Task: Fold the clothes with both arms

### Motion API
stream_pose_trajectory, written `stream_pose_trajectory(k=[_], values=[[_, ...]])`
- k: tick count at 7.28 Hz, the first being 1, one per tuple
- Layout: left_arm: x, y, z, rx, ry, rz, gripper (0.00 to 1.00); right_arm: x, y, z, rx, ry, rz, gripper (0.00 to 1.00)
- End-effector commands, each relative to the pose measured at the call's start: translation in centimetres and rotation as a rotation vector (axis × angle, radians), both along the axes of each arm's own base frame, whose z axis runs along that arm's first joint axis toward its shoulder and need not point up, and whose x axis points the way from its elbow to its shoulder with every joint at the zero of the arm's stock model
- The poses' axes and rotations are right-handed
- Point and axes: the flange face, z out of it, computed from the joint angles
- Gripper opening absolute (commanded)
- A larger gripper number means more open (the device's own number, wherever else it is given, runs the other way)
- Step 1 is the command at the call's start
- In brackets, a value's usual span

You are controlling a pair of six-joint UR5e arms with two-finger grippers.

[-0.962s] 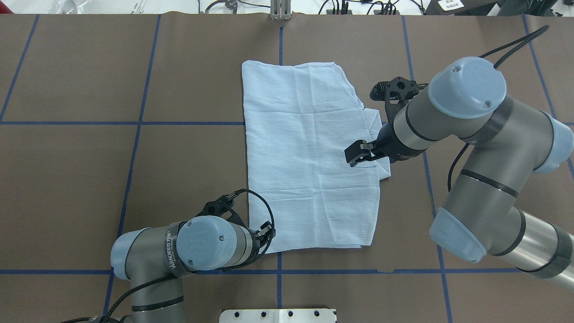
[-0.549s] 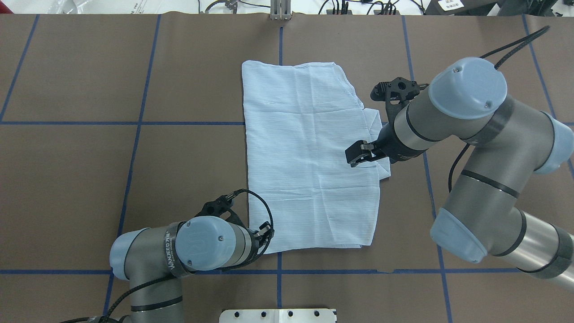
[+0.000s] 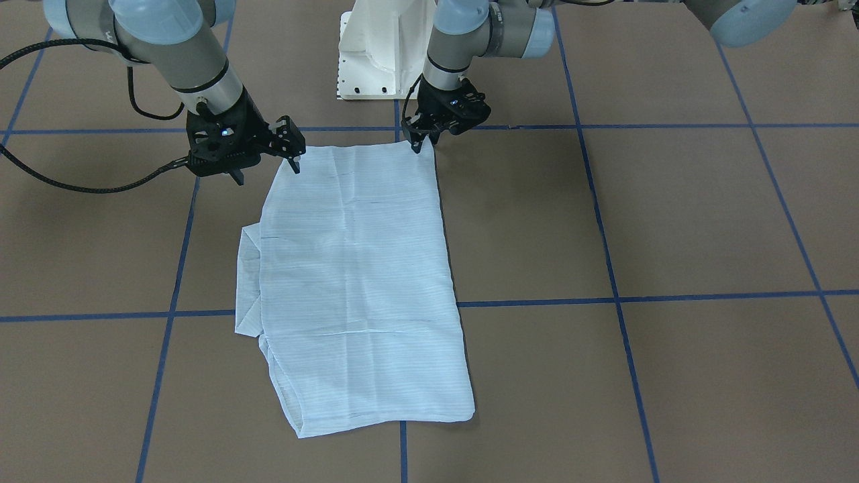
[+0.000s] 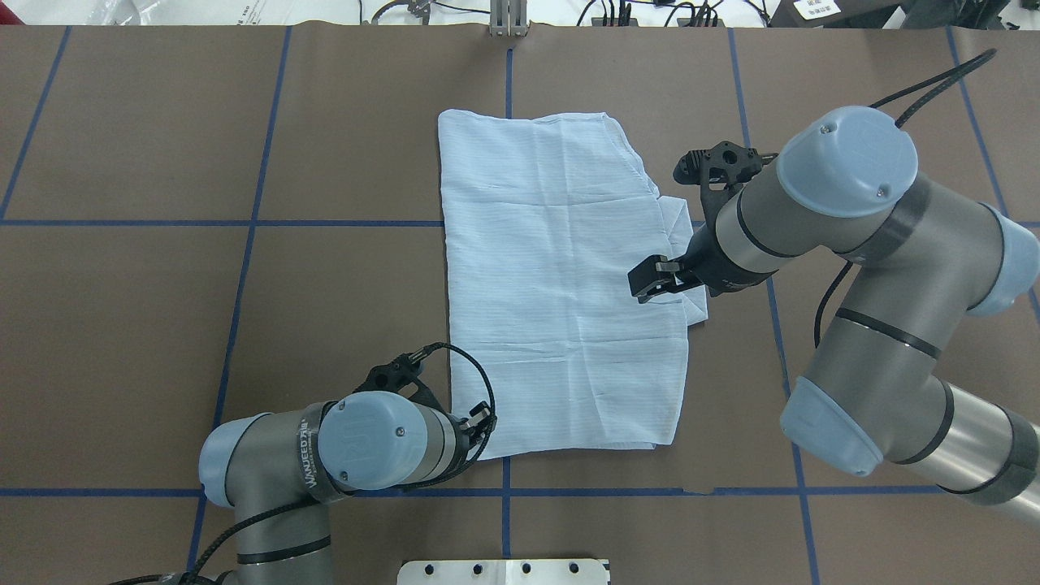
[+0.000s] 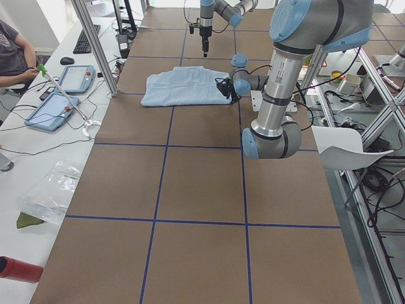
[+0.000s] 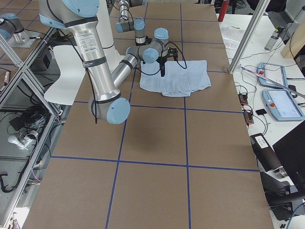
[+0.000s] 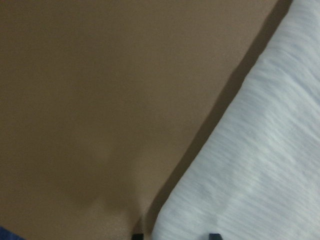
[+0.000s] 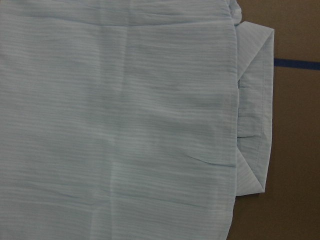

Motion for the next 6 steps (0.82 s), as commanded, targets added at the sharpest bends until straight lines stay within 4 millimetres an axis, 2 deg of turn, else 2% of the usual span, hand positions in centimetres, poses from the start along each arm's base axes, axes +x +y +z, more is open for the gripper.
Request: stream_pose_trajectory(k=[1,2,4,5,6], values=[[0.0,0.0,-0.4,-0.017,0.01,-0.013,0.04,0.1,0.0,-0.1,0.003,0.0,0.003,1.0],[-0.3,0.1,-0.9,-0.012,0.022,-0.008,0.0,0.3,0.2,-0.3,0.005,-0.006,0.001,1.0],[-1.1,0.1,-1.7,-0.004,0.04,-0.002,0.0,0.3,0.2,-0.2,0.0,-0.006,0.001,1.0],[-1.6,0.1,-2.1,-0.001,0.05,-0.003,0.0,0.2,0.3,-0.2,-0.059,-0.011,0.042,1.0],[-2.0,-0.1,-2.6,0.0,0.06,-0.009,0.0,-1.1,1.4,-0.3,-0.143,-0.012,0.091,1.0]])
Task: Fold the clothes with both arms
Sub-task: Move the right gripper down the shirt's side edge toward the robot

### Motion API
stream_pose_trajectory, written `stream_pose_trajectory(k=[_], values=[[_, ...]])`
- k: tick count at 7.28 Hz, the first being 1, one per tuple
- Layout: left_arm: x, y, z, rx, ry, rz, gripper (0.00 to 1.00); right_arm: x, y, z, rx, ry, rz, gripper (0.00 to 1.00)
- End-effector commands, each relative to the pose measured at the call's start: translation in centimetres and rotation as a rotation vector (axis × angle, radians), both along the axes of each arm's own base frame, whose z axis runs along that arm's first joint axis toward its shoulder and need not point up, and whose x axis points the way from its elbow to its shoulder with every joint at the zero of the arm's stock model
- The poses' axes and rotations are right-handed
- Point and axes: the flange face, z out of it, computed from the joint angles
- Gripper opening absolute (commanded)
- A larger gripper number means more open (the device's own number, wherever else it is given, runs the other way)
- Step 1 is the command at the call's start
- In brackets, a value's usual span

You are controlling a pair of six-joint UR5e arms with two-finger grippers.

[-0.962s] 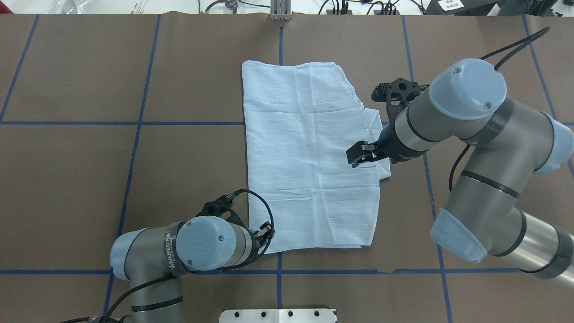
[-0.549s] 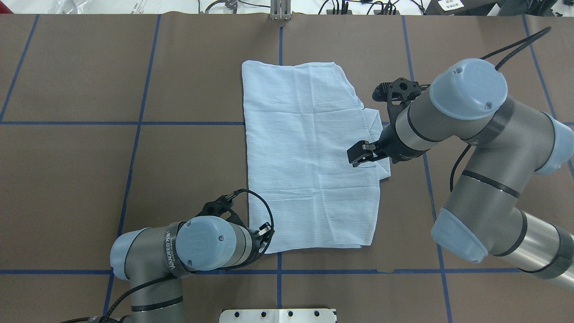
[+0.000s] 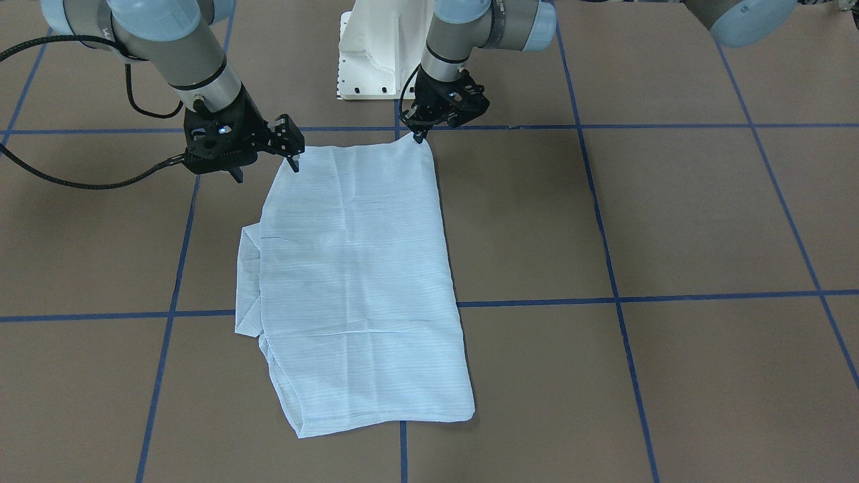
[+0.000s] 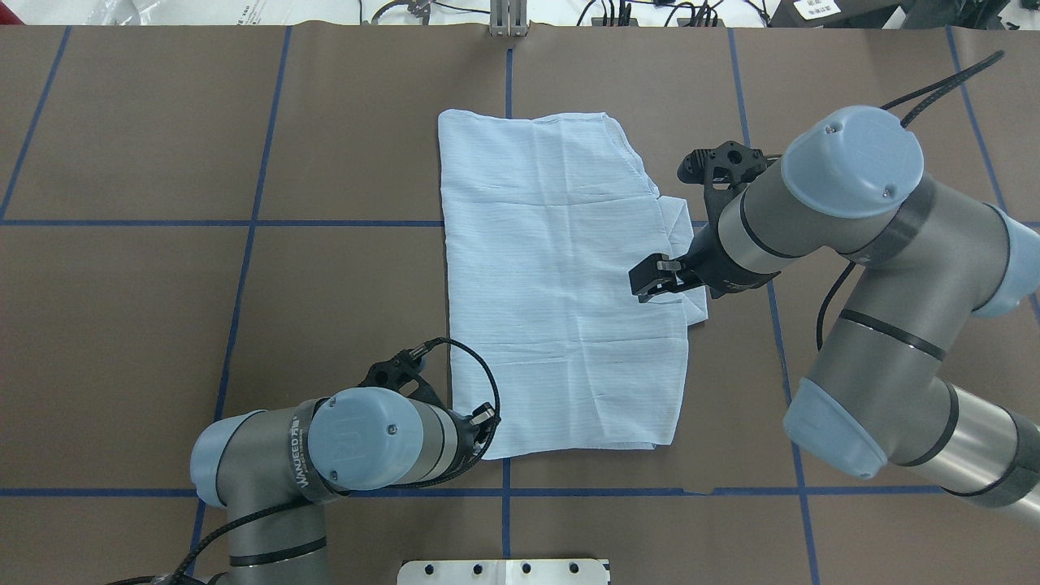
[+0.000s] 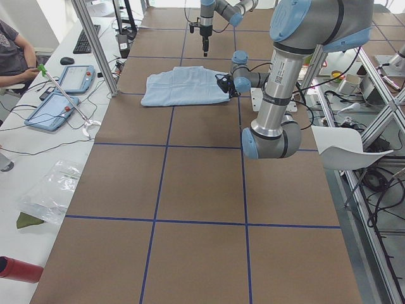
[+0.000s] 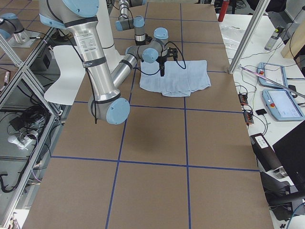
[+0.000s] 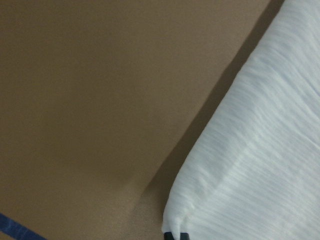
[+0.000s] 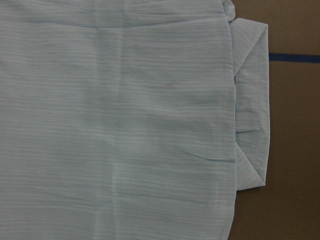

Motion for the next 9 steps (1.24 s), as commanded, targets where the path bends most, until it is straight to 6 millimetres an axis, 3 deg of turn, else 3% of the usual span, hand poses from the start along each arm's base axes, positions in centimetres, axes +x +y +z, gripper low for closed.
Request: stream_pose_trajectory(k=[1,2,4,6,9], values=[[-0.7,-0.1,-0.5,0.004,0.013,-0.003,0.0,-3.4,2.8,-0.5,-0.146,0.006,0.123,1.0],[-0.7,-0.1,-0.5,0.004,0.013,-0.003,0.0,-6.6,5.8,-0.3,-0.229,0.022,0.187,1.0],[-0.7,-0.1,-0.5,0.004,0.013,-0.003,0.0,-9.4,8.5,0.2,-0.358,0.046,0.264,1.0],[-0.7,-0.1,-0.7,0.009,0.017,0.001,0.0,-11.8,9.6,2.6,-0.447,0.131,0.375,1.0],[-1.0,0.0,-0.8,0.01,0.018,0.001,0.0,-13.1,10.9,3.5,-0.445,0.16,0.357,1.0]])
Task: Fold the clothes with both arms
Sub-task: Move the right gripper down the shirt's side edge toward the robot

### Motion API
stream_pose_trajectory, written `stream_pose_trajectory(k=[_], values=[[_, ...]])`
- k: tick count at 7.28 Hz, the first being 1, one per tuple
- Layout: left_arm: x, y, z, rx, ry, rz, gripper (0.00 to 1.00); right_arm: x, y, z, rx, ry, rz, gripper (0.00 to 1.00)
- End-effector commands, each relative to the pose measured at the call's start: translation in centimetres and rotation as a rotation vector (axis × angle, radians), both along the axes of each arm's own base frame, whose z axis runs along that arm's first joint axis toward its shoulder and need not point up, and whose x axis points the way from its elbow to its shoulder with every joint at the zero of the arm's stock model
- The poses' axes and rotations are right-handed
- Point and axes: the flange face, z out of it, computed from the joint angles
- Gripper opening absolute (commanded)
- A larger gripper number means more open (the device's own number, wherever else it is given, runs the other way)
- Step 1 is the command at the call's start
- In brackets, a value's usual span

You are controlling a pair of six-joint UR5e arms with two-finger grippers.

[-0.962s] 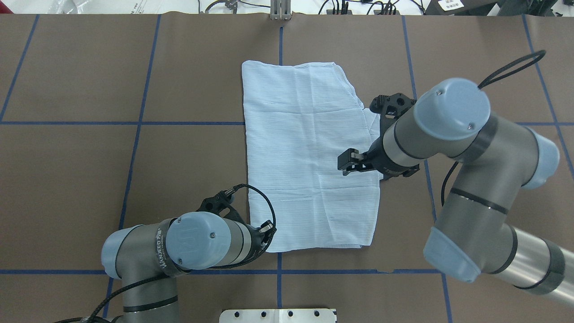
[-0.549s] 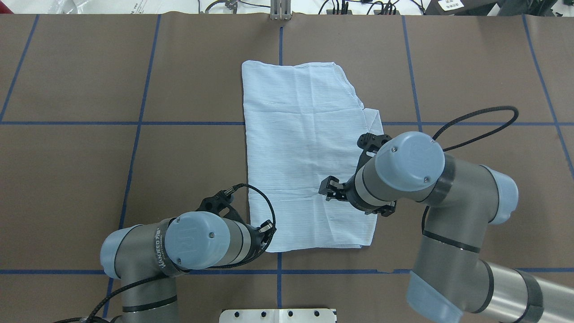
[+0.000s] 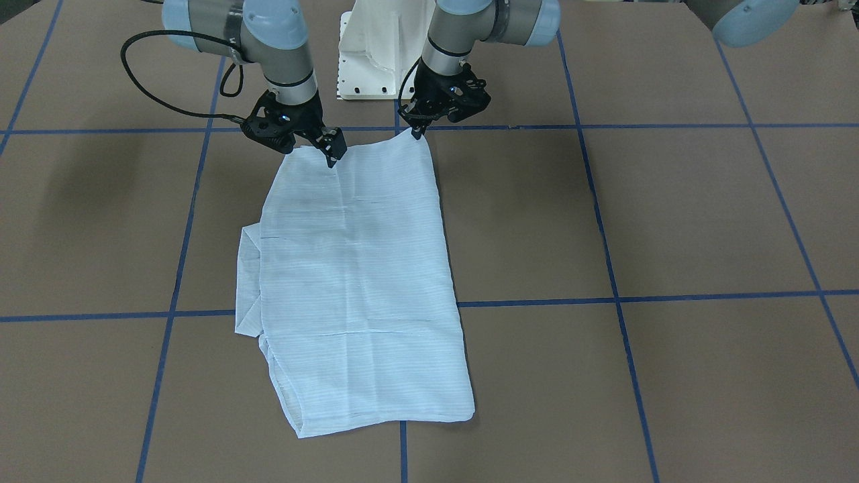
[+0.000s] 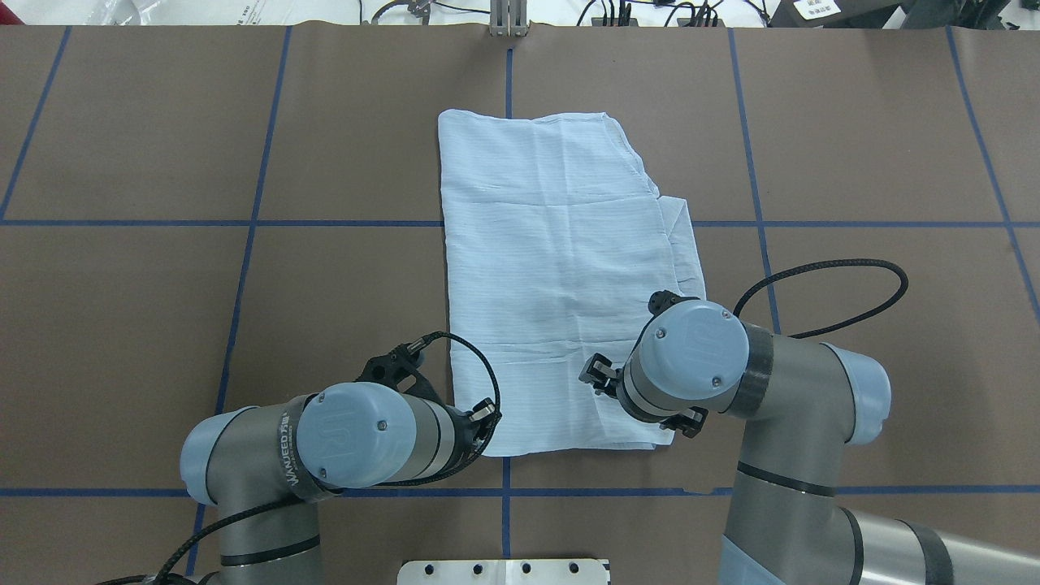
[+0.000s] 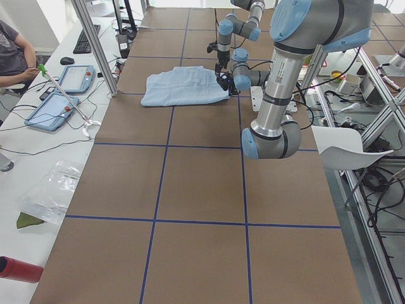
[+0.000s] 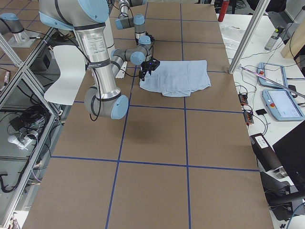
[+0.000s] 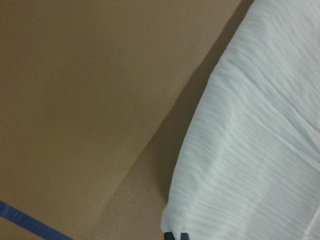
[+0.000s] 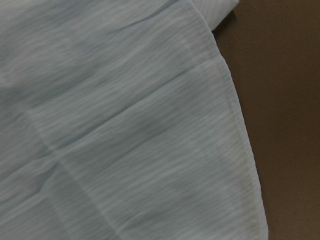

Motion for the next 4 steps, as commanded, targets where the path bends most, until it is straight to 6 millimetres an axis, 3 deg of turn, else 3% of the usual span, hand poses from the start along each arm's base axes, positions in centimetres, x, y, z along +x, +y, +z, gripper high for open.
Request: stream_pose_trajectory(k=[1,4], values=[[-0.11,0.06,0.05,0.0,-0.001,0.001,0.0,-0.75,1.11,0.59,-0.015,0.014,-0.001,1.0],[-0.13,0.16,-0.03,0.001,0.002,0.002,0.0,-1.38,1.29,1.27,-0.02,0.024,-0.004,1.0]])
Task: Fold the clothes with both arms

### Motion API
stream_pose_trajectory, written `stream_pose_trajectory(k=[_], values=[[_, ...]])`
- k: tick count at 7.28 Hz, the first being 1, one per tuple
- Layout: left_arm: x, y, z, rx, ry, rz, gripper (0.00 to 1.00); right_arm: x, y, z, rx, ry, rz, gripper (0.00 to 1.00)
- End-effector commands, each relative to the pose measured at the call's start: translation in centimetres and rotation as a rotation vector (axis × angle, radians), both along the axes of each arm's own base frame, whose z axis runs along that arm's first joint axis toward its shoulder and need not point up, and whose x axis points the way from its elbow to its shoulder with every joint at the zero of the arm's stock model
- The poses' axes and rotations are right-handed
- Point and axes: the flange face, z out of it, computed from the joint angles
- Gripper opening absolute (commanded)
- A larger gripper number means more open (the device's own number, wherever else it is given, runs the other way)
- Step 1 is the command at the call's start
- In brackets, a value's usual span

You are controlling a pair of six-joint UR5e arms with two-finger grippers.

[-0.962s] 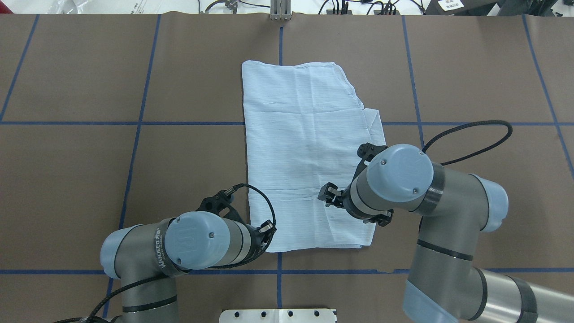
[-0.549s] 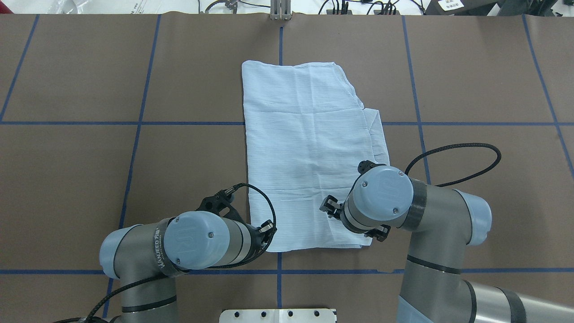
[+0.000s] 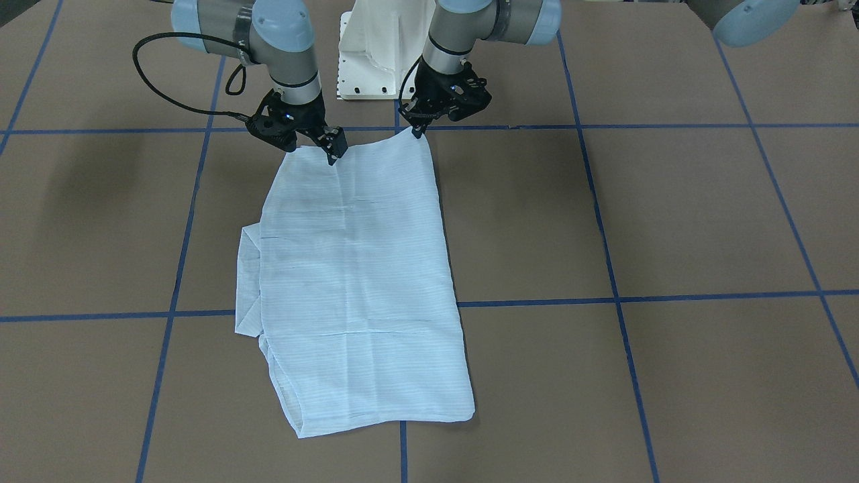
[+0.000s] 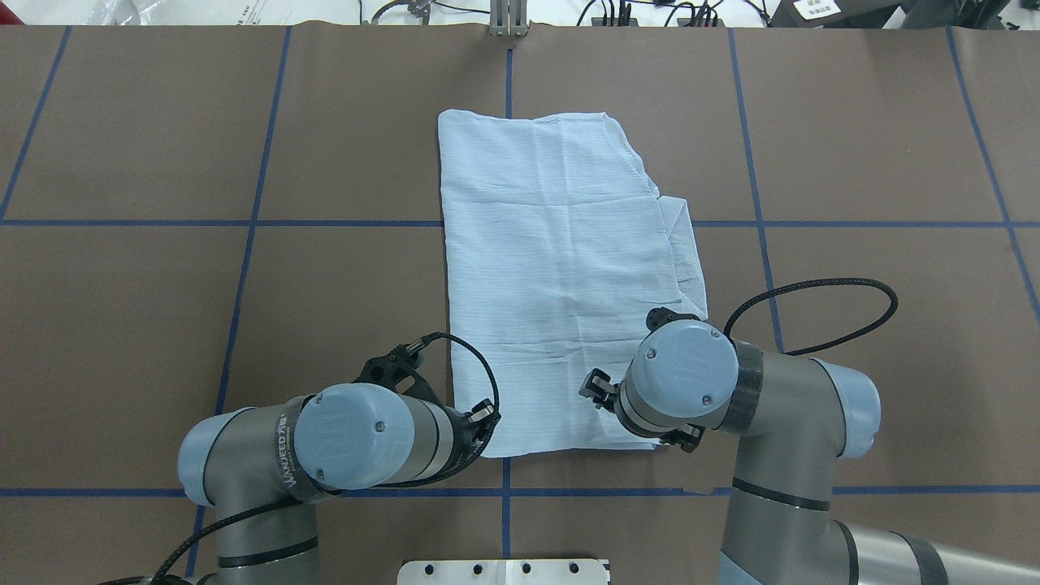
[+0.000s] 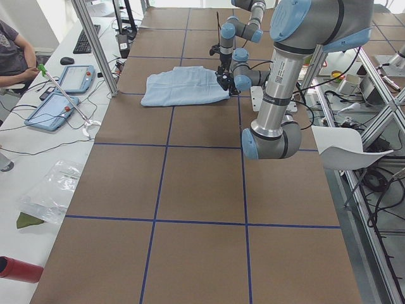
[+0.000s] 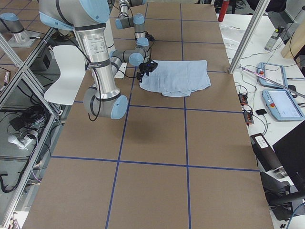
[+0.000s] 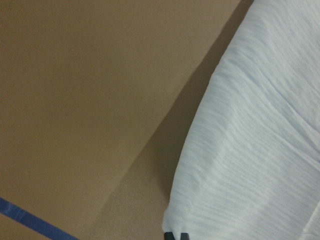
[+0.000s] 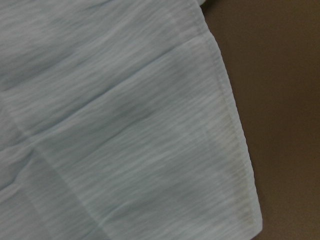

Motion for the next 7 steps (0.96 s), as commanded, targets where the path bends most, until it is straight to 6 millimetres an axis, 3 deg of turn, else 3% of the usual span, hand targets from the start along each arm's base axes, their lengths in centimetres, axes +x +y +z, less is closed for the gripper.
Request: stream_pose_trajectory(k=[1,5,7], values=[[0.01,0.05,-0.12,0.001,0.003,0.001,0.0,-0.41,0.44,0.96,-0.005,0.014,-0.008,1.0],[0.05,0.14,-0.02,0.0,0.001,0.002,0.0,-0.87,0.97,1.86,-0.008,0.03,-0.021,1.0],[0.04,0.14,0.09,0.0,-0.002,0.002,0.0,-0.89,0.96,1.77,-0.01,0.029,-0.019,0.89]])
